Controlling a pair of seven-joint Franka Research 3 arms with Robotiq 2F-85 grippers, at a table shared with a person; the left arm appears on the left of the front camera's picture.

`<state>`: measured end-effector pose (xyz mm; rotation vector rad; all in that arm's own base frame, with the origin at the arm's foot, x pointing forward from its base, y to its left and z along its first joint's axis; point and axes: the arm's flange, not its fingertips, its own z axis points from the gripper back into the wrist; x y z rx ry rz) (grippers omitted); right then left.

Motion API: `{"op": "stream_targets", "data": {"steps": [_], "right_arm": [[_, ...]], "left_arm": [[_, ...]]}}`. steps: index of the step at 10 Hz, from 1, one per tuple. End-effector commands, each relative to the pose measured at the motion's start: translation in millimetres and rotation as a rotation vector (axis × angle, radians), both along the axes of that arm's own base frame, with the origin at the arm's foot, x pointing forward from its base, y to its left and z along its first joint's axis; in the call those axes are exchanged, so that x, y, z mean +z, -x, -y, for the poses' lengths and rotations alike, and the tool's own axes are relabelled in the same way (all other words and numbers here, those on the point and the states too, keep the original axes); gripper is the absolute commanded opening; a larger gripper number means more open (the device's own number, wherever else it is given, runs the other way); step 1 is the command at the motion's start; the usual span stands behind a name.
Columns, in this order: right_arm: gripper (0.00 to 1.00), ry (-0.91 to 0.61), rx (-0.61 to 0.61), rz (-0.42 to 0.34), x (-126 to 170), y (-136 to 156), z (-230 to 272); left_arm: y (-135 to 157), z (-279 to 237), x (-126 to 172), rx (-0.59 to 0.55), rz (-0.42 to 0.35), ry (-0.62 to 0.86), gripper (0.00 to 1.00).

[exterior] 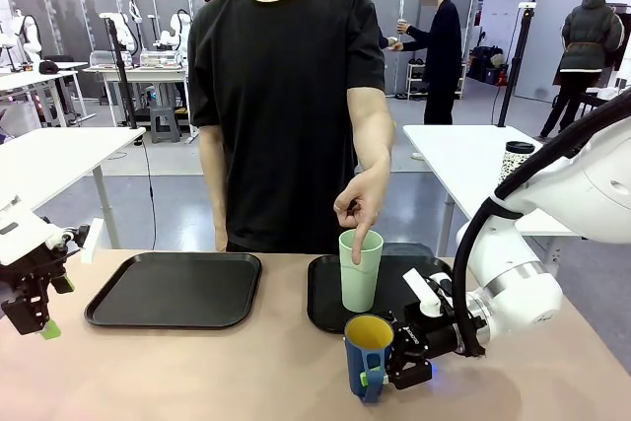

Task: Sort and store the cups by type.
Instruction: Pick up the Handle plastic cup and place it into the empty Flat Tray.

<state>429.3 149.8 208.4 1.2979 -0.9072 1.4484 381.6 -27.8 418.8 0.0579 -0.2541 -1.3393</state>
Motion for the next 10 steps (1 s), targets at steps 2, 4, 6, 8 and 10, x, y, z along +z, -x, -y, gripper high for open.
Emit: {"op": "stream_targets", "data": {"steps": [2,4,6,8,10], "right_arm": [[0.54,-0.005,0.01,0.03,-4,-2,0],[0.54,-0.016,-0.067,0.034,7,2,-4],[0.54,-0.011,-0.104,0.074,30,8,-15],[0.54,0.004,-0.129,0.085,58,4,-25],[0.54,0.029,-0.164,0.077,76,0,-32]], "left_arm": [[0,1,1,0.012,0.007,-0.02,1.0],[0,1,1,0.012,0.007,-0.02,1.0],[0,1,1,0.012,0.007,-0.02,1.0],[0,1,1,0.012,0.007,-0.02,1.0],[0,1,1,0.012,0.007,-0.02,1.0]]}}
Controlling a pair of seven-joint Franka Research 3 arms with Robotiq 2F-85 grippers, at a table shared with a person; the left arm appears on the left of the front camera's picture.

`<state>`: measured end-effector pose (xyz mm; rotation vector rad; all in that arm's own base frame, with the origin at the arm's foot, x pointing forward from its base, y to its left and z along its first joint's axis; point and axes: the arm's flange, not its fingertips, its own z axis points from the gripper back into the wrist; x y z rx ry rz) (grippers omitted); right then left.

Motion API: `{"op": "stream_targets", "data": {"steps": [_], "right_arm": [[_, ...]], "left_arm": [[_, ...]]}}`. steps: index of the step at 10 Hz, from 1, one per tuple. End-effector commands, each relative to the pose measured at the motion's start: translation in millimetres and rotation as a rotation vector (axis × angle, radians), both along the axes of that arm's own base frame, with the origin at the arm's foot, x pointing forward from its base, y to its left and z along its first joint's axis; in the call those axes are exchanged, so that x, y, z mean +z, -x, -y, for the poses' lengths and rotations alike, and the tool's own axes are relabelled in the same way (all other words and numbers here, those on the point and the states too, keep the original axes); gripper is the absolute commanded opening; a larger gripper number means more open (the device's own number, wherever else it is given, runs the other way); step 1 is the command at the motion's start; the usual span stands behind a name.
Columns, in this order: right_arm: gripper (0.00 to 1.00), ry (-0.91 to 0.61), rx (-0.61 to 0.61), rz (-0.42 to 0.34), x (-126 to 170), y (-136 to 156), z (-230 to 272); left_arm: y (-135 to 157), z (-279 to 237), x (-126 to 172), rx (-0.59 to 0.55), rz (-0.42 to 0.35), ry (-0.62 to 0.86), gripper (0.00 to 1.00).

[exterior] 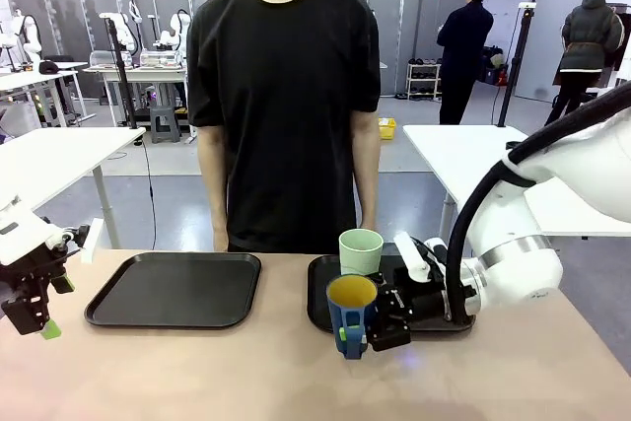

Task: Sort and store the cups by type.
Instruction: Pick up the Handle plastic cup and place it into the empty Flat Tray.

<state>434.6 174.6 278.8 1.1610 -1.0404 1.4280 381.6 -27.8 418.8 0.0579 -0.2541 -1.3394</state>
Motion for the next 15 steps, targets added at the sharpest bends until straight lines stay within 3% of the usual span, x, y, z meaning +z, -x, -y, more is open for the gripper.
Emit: {"op": "stream_targets", "data": {"steps": [1,2,8,9,15], "right_arm": [[0.54,0.018,-0.048,-0.034,8,6,-8],[0.54,0.0,0.0,0.0,0,0,0],[0.54,0.0,0.0,0.0,0,0,0],[0.74,0.01,-0.01,-0.015,0,1,-1],[0.74,-0.029,-0.122,-0.011,-6,6,-86]], "left_arm": [[0,1,1,0.012,0.007,-0.02,1.0],[0,1,1,0.012,0.007,-0.02,1.0],[0,1,1,0.012,0.007,-0.02,1.0],[0,1,1,0.012,0.007,-0.02,1.0],[0,1,1,0.012,0.007,-0.02,1.0]]}}
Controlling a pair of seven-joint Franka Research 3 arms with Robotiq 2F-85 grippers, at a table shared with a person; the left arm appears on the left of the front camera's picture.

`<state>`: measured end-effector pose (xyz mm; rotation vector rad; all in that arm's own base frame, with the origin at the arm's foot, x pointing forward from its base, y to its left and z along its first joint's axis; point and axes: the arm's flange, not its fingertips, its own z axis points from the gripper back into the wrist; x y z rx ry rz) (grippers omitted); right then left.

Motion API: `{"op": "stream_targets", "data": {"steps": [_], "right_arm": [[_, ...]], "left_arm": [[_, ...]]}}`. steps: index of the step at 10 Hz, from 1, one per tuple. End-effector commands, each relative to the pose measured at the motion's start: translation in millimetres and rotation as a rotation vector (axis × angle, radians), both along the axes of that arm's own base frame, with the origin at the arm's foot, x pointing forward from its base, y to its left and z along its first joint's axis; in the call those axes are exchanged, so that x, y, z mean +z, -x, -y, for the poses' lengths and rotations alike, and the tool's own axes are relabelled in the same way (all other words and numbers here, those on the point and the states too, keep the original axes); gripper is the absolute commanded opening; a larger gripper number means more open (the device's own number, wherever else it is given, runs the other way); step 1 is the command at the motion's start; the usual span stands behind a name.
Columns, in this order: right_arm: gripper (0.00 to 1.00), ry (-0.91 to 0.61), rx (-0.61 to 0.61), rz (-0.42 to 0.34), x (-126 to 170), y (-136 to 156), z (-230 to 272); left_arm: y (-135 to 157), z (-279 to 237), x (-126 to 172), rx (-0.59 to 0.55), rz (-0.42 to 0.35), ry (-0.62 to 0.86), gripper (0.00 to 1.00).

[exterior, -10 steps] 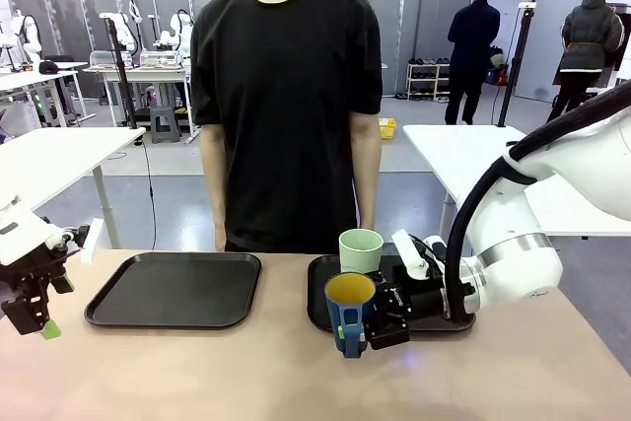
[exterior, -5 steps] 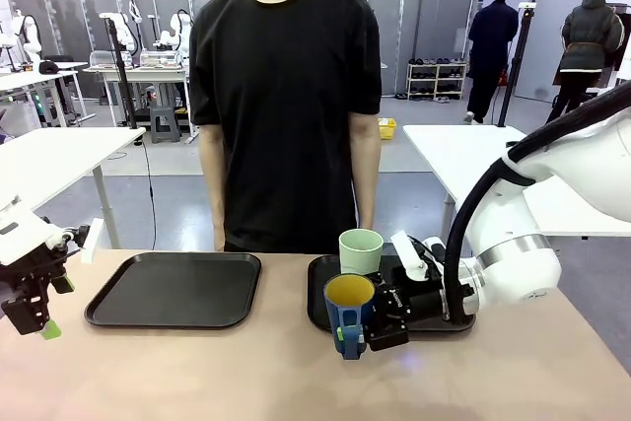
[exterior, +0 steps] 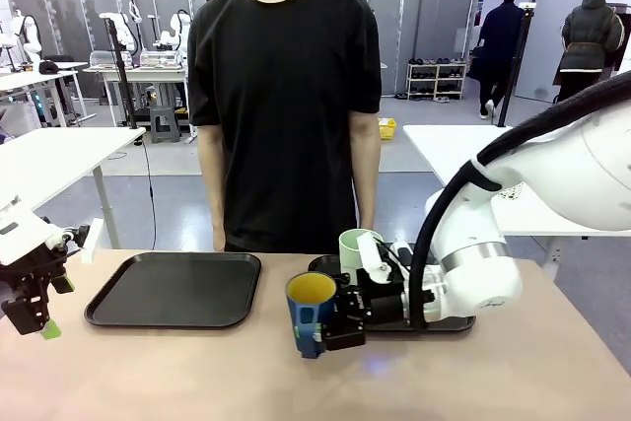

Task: Sort and store the cups by type.
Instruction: Pick up the Handle plastic cup and place it into the empty Flat Tray.

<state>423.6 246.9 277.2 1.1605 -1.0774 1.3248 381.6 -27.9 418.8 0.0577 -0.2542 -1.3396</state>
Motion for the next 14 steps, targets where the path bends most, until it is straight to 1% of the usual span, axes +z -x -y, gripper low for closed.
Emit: {"op": "stream_targets", "data": {"steps": [1,6,11,14], "right_arm": [[0.74,0.021,-0.09,0.028,-4,-8,-28],[0.74,-0.042,-0.191,0.022,-6,-14,-88],[0.74,-0.058,-0.228,0.033,-11,-22,-150],[0.74,-0.08,-0.238,-0.013,-17,-39,-180]], "left_arm": [[0,0,1,0.012,0.007,-0.02,1.0],[0,0,1,0.012,0.007,-0.02,1.0],[0,0,1,0.012,0.007,-0.02,1.0],[0,0,1,0.012,0.007,-0.02,1.0]]}}
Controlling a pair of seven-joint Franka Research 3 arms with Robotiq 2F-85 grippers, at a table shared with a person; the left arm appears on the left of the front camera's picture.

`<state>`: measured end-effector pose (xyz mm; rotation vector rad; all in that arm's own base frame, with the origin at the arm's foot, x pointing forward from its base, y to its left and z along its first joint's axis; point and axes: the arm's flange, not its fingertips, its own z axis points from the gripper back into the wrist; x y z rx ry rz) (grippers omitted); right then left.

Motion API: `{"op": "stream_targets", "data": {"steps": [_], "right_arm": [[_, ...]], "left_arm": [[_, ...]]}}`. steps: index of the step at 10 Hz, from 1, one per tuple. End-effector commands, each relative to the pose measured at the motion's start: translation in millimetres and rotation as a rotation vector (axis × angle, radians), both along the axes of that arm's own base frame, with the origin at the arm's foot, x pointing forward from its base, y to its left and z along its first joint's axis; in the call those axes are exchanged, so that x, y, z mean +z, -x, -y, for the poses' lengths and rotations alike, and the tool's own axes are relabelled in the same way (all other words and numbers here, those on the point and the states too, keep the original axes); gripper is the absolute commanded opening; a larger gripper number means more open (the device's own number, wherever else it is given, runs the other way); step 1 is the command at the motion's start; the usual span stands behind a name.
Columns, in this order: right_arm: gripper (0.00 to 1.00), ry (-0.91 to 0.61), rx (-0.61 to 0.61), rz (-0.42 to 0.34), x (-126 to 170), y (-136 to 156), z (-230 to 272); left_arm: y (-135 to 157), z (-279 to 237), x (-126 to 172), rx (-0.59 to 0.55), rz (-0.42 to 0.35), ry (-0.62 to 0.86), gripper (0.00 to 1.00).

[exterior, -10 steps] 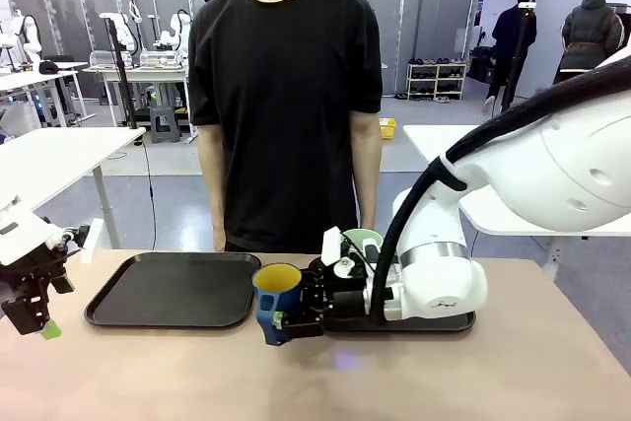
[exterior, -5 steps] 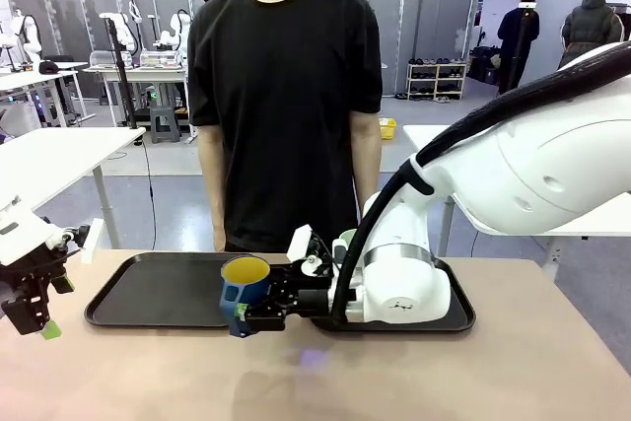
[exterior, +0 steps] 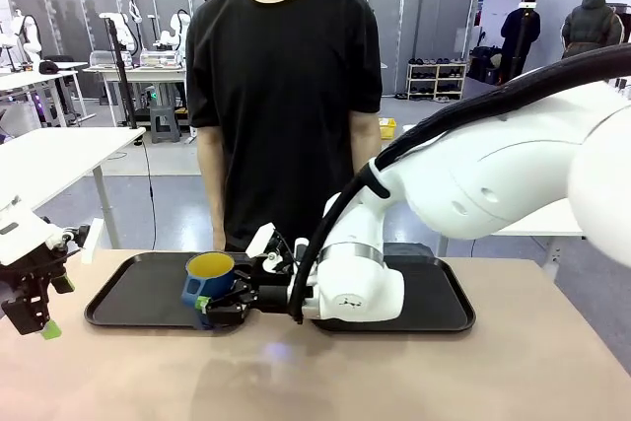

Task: Sort and store the cups by type.
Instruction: Pick up the Handle plastic cup and place it into the empty Flat Tray.

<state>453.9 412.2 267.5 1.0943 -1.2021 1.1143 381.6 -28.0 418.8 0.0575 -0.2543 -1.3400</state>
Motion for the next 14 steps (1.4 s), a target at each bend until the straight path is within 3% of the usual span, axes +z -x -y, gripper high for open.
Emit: {"op": "stream_targets", "data": {"steps": [1,14], "right_arm": [[0.74,0.014,-0.07,0.018,-9,-14,-23],[0.74,0.021,-0.249,-0.047,-44,-64,-59]], "left_arm": [[0,0,1,0.013,0.007,-0.02,1.0],[0,0,1,0.013,0.007,-0.02,1.0]]}}
